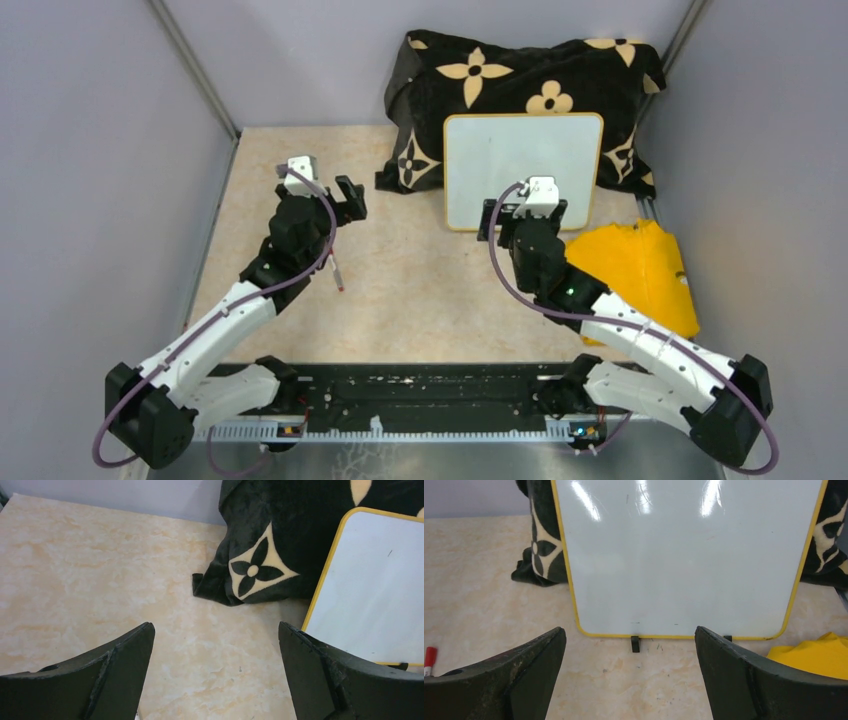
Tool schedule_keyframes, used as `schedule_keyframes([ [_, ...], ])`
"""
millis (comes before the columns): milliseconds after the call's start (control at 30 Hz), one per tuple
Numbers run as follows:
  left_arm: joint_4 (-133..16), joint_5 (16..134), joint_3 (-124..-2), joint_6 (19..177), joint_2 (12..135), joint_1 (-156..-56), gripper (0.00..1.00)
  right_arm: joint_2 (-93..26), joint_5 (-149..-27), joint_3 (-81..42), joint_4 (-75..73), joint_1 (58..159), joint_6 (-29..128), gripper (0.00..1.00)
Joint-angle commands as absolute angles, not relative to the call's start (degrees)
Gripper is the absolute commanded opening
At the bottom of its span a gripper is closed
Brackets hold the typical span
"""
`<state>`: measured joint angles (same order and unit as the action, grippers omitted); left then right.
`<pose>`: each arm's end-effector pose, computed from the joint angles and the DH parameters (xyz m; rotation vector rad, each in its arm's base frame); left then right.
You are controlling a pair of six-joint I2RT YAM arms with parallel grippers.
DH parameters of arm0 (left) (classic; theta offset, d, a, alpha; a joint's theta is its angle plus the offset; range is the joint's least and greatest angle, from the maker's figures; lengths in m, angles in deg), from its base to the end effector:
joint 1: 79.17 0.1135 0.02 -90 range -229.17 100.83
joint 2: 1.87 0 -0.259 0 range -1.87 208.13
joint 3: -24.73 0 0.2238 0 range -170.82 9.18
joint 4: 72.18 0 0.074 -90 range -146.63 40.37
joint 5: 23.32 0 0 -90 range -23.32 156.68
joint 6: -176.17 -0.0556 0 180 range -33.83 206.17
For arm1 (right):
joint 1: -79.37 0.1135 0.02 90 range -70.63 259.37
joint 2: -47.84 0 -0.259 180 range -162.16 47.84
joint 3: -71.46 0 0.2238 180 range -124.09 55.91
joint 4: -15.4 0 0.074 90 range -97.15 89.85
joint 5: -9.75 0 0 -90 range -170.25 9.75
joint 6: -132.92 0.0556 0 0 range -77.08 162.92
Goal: Write a sentence on the whiteboard
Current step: Pick up the whiteboard marker at the center of the board.
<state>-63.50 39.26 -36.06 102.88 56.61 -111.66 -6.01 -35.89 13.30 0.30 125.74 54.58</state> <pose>0.2084 -0.1024 0.3296 -0.1291 1.6703 -0.2465 0.1676 0.1195 0.3182 0.0383 1.7051 0.0724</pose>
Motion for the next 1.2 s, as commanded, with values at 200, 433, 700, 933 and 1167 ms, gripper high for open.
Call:
schedule_keyframes([
  [200, -57.97, 39.97, -37.49, 102.52, 59.06, -111.99, 0.99, -1.43, -49.45, 13.41, 1.23, 125.95, 51.33, 0.98],
  [433, -47.65, 40.54, -39.57, 106.36, 61.6, -107.83, 0.99, 0.61, -52.44, 16.14, -1.16, 126.0, 53.94, 0.96],
  [700, -39.06, 50.66, -40.74, 117.67, 71.58, -97.85, 0.99, 2.19, -50.86, 18.48, -3.25, 126.0, 56.57, 0.96],
  [933, -29.68, 54.02, -48.52, 120.66, 86.16, -95.13, 0.99, 3.02, -51.59, 19.48, -4.68, 125.96, 58.36, 0.96],
  [1167, -27.16, 53.7, -50.89, 118.29, 90.51, -95.17, 0.99, 3.82, -51.04, 20.57, -4.79, 125.96, 58.74, 0.96],
])
